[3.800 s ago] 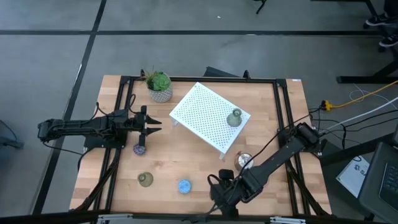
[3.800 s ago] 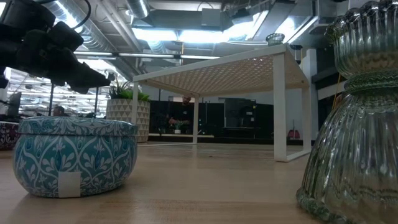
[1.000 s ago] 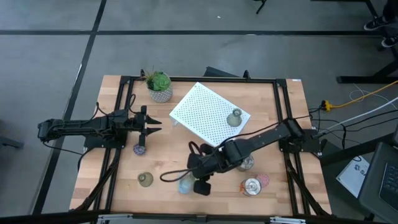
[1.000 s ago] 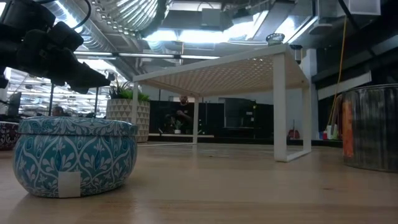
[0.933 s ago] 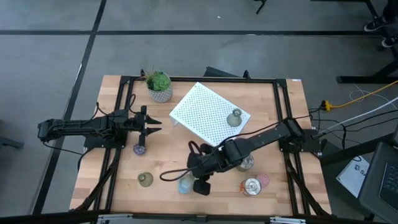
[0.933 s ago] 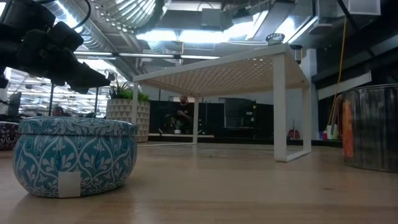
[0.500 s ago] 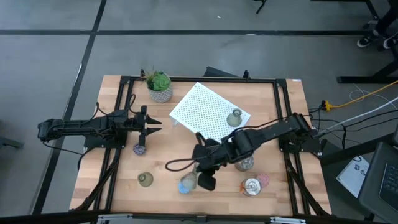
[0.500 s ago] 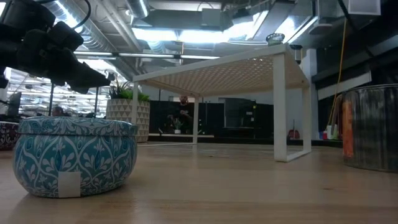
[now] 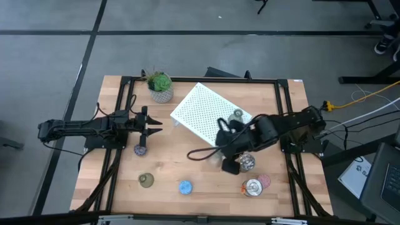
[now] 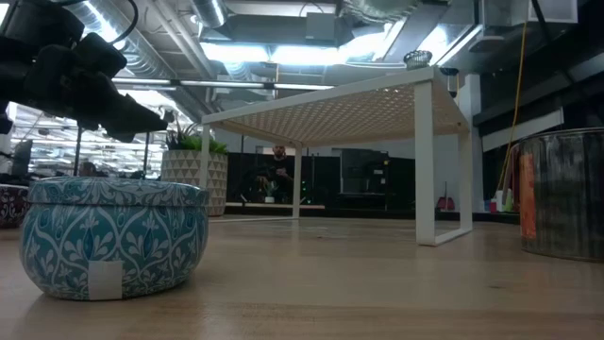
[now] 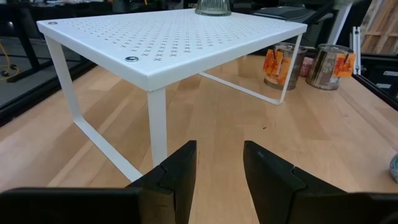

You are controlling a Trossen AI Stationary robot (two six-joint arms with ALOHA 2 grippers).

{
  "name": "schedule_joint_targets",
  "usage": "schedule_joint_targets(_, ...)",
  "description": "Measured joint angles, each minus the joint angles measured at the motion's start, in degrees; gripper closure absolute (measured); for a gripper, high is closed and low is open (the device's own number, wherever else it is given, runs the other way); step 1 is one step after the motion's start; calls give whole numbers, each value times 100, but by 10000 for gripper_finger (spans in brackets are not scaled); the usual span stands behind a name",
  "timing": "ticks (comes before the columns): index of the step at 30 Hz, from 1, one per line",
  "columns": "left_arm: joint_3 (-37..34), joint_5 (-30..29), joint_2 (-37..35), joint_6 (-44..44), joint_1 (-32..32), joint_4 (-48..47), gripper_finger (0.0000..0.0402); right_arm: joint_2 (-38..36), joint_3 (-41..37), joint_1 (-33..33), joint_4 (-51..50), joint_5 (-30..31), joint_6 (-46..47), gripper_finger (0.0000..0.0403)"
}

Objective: Pick & Place candle stick holders
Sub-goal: Put the right green vase on the shelf aligned with the other green vase

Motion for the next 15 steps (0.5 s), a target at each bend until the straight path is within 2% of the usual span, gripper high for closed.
schedule_joint_targets(5, 0, -2, 1, 0, 0, -1, 274, -162, -2, -210, -771, 439, 261, 380)
schedule_joint_targets(7, 0, -2, 2, 0, 2, -2, 274, -162, -36, -324, -754, 635, 264, 380)
schedule_joint_targets(15, -2, 0, 1, 0, 1, -2, 274, -143, -314, -707, -767, 673, 58, 380)
